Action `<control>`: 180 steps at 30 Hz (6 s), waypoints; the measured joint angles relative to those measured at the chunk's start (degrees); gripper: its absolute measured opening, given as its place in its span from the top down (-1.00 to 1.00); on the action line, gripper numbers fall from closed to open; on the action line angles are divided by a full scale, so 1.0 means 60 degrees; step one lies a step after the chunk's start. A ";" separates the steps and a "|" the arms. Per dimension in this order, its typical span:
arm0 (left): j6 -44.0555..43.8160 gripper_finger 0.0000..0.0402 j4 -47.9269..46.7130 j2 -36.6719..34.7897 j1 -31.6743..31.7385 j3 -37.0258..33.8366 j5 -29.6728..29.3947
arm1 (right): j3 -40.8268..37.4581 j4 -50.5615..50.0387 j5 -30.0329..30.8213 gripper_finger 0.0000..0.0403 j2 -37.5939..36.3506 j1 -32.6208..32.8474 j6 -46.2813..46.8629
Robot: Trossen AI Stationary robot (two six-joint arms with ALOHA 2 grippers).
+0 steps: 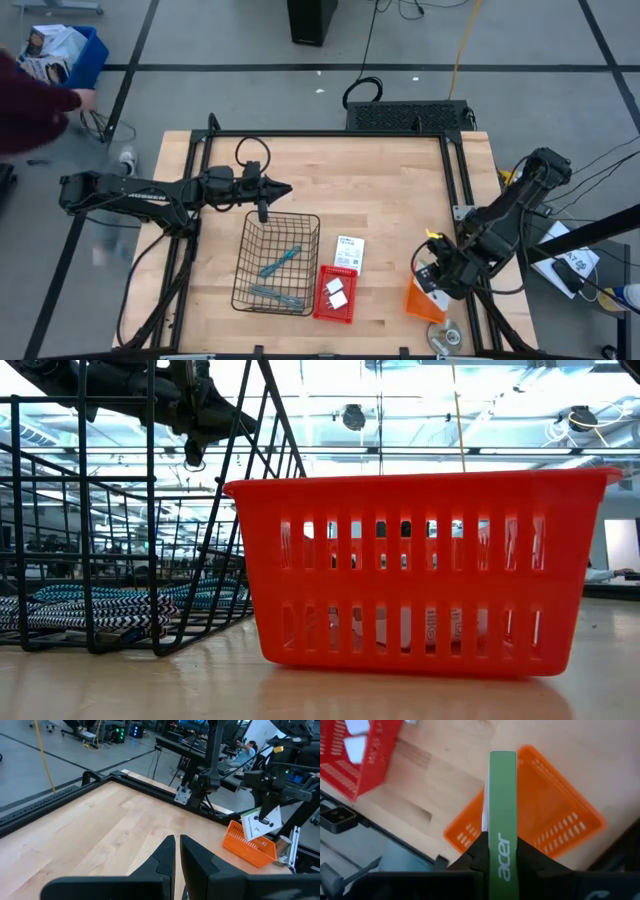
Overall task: Pick and place items into bin
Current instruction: Put the top card reader box into the orange basket, then put the card reader box into the orange basket
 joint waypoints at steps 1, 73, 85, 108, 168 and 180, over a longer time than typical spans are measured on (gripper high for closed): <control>0.0000 0.85 -0.0011 0.0001 0.0000 0.0000 0.0000 | 0.0000 -0.0107 -0.0125 0.83 0.0002 0.0006 0.0086; -0.0040 0.85 0.1181 0.0000 -0.0127 0.0000 -0.1524 | -0.1563 0.3474 0.3447 0.29 -0.0494 -0.2434 -0.6875; -0.0693 0.85 0.1125 0.0004 -0.0127 0.0000 -0.0639 | -0.1548 0.7505 0.2692 0.62 0.0283 -0.3776 -1.1789; -0.0729 0.85 0.0911 0.0004 -0.0368 0.0000 -0.0404 | -0.1555 0.8113 -0.2128 1.00 0.4004 -0.6651 -1.3302; -0.4219 0.85 -0.3142 0.1055 0.4411 0.2075 0.4935 | -0.1570 1.0630 -0.3520 0.92 0.4111 -1.1698 -1.5572; -0.0704 0.85 -0.7284 0.5049 0.5100 0.5724 0.5097 | -0.1549 0.9206 -0.3324 0.27 0.1733 -1.0873 -1.3947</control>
